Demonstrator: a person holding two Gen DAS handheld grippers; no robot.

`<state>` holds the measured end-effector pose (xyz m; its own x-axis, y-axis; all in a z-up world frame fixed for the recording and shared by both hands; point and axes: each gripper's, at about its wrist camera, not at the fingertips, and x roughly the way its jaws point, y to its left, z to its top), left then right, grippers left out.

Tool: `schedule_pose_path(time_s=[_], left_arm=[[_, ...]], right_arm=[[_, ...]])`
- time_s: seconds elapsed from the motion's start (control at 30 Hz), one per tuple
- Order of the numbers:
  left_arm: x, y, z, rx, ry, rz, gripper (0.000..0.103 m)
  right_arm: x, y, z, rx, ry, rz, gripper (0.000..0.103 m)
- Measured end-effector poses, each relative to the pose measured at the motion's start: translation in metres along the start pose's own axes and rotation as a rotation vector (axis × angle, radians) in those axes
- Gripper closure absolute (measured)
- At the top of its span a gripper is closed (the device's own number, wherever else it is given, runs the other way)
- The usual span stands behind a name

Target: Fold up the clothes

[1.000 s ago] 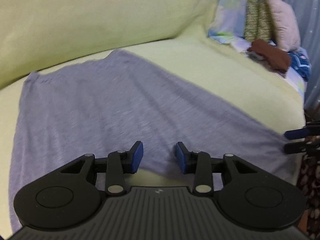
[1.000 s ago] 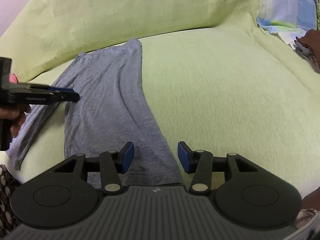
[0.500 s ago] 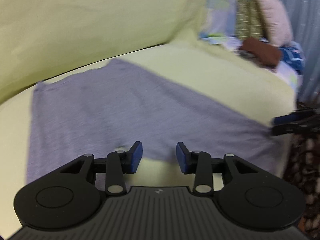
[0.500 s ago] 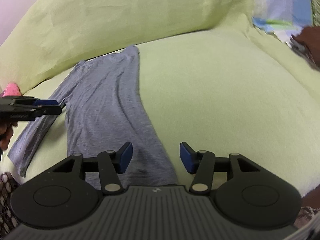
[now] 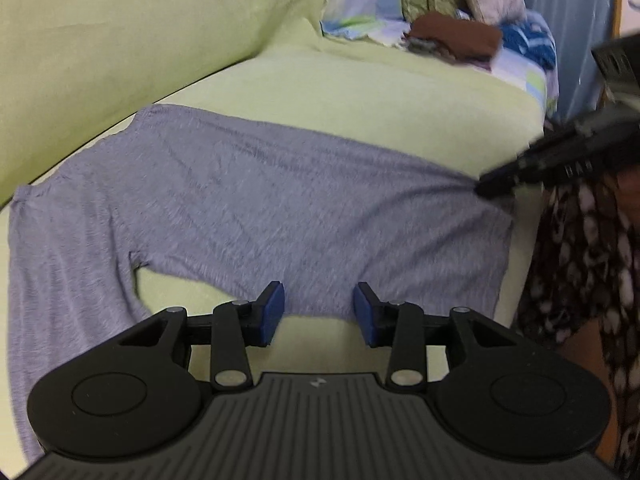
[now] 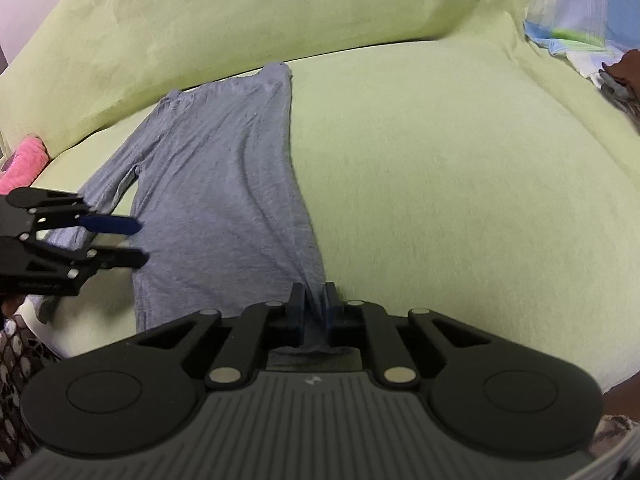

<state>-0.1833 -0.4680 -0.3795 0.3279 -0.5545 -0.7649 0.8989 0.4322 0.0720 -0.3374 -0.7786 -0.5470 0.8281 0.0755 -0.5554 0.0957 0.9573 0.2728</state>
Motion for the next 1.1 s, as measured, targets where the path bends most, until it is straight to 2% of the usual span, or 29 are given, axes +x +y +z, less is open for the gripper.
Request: schedule_pose_path(time_s=[0.07, 0.1, 0.17, 0.23, 0.3, 0.37, 0.43, 0.7, 0.8, 0.87, 0.93, 0.97, 1.03, 1.1], left_arm=[[-0.005, 0.0, -0.002, -0.001, 0.014, 0.014, 0.058], [-0.009, -0.002, -0.003, 0.003, 0.007, 0.042, 0.059], [-0.017, -0.006, -0.004, 0.013, -0.032, 0.051, 0.059], [-0.025, -0.019, 0.001, 0.03, -0.119, 0.014, 0.059], [-0.019, -0.032, 0.007, 0.08, -0.141, -0.005, 0.058], [-0.011, -0.04, 0.01, 0.111, -0.129, -0.004, 0.058], [0.007, -0.047, 0.011, 0.128, -0.076, -0.008, 0.057], [-0.006, -0.042, -0.01, 0.035, 0.004, -0.007, 0.057], [-0.012, -0.04, -0.013, 0.028, 0.003, 0.001, 0.058], [-0.019, -0.042, -0.009, 0.027, -0.027, 0.012, 0.06], [-0.027, -0.051, 0.003, 0.035, -0.115, -0.018, 0.06], [-0.024, -0.056, 0.007, 0.053, -0.13, -0.023, 0.057], [-0.008, -0.063, 0.013, 0.085, -0.122, -0.015, 0.057], [0.004, -0.063, 0.011, 0.071, -0.09, -0.017, 0.056]], right_arm=[[-0.004, -0.004, 0.0, 0.027, -0.021, -0.032, 0.092], [-0.007, -0.005, -0.001, 0.038, -0.033, -0.031, 0.086], [-0.012, -0.005, -0.001, 0.042, -0.055, -0.015, 0.083], [-0.016, -0.001, -0.004, 0.026, -0.055, 0.003, 0.082], [-0.017, 0.002, -0.005, 0.01, -0.046, 0.012, 0.08], [-0.017, 0.005, -0.006, -0.006, -0.037, 0.013, 0.077], [-0.018, 0.008, -0.008, -0.018, -0.03, 0.014, 0.075], [-0.026, 0.013, -0.02, -0.004, -0.011, 0.039, 0.072], [-0.025, 0.015, -0.019, -0.007, -0.015, 0.04, 0.071], [-0.026, 0.015, -0.018, -0.003, -0.024, 0.036, 0.07], [-0.027, 0.012, -0.018, 0.023, -0.039, 0.016, 0.07], [-0.028, 0.01, -0.018, 0.038, -0.047, 0.005, 0.07], [-0.028, 0.007, -0.019, 0.059, -0.056, -0.008, 0.069], [-0.028, 0.006, -0.019, 0.06, -0.054, -0.009, 0.068]])
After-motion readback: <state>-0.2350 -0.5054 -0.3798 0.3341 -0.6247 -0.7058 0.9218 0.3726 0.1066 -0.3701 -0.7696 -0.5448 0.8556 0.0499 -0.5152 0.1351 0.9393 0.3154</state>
